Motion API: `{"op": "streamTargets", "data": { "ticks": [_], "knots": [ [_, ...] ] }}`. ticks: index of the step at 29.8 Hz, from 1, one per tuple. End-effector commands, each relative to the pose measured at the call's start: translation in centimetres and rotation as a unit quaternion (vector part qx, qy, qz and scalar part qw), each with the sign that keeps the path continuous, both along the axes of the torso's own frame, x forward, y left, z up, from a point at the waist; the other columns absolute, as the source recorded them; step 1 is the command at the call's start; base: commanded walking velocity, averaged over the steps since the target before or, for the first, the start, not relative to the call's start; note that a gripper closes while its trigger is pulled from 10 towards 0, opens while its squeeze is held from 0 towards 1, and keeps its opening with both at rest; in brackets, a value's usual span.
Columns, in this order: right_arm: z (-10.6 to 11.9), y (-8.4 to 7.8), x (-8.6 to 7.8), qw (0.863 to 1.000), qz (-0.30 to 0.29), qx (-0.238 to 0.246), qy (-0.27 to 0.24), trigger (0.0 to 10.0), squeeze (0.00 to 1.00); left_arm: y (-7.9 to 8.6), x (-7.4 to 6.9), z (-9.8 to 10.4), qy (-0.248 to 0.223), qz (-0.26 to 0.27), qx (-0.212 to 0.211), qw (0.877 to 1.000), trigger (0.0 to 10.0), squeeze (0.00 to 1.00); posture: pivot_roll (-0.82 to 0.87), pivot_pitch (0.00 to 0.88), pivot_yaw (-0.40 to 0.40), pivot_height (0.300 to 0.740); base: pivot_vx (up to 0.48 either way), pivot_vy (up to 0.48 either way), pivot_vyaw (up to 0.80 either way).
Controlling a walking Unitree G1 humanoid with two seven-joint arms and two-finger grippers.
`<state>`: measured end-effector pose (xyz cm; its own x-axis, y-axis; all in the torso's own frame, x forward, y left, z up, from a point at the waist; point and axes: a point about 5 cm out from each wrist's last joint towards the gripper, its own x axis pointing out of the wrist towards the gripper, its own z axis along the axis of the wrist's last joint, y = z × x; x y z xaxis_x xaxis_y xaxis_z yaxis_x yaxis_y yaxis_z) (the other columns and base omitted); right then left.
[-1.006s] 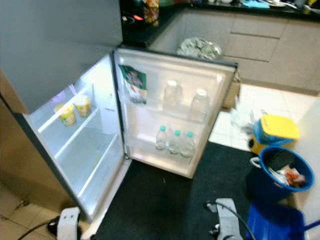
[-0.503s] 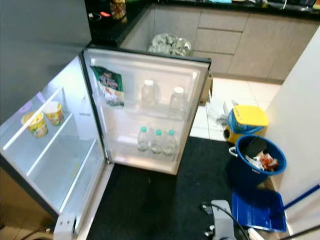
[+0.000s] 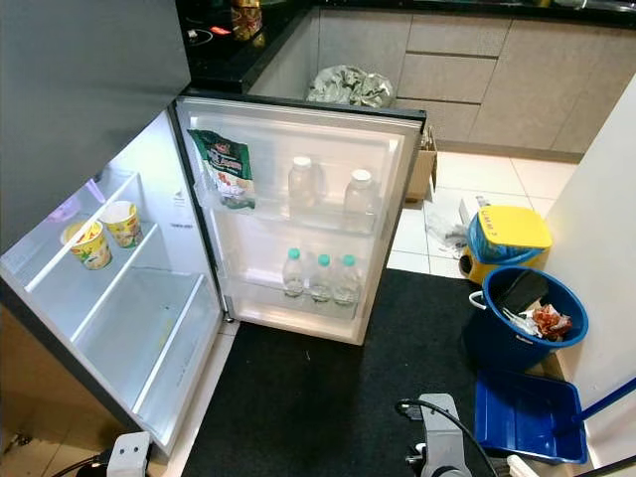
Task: Restocking fridge
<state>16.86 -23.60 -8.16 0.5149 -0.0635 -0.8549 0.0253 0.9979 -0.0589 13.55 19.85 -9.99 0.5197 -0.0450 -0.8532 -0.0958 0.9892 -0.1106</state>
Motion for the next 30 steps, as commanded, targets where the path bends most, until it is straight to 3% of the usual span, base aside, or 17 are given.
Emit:
{"op": "streamTargets", "data": {
  "ticks": [1, 4, 13, 30],
  "knots": [
    [0.10, -0.06, 0.13, 1.000, 0.001, 0.000, -0.007, 10.0, 0.00, -0.33, -0.39, -0.20, 0.008, 0.002, -0.006, 1.000, 10.0, 0.00, -0.03, 0.000, 0.007, 0.740, 0.000, 0.000, 0.00],
    [0.13, -0.18, 0.14, 1.000, 0.000, -0.002, -0.008, 10.0, 0.00, -0.31, -0.40, -0.20, 0.008, 0.001, -0.006, 1.000, 10.0, 0.00, -0.03, 0.000, 0.007, 0.740, 0.000, 0.000, 0.00],
    [0.47, -0.55, 0.64, 1.000, -0.007, -0.002, -0.018, 10.0, 0.00, -0.47, 0.01, -0.09, 0.004, 0.001, -0.010, 1.000, 10.0, 0.00, -0.04, 0.000, 0.002, 0.740, 0.000, 0.000, 0.78],
    [0.10, -0.66, -0.20, 1.000, -0.013, -0.008, -0.006, 10.0, 0.00, -0.95, -0.58, -0.34, 0.012, 0.012, -0.031, 0.999, 10.0, 0.00, -0.03, 0.000, 0.005, 0.740, 0.000, 0.000, 0.00]
  ]
}}
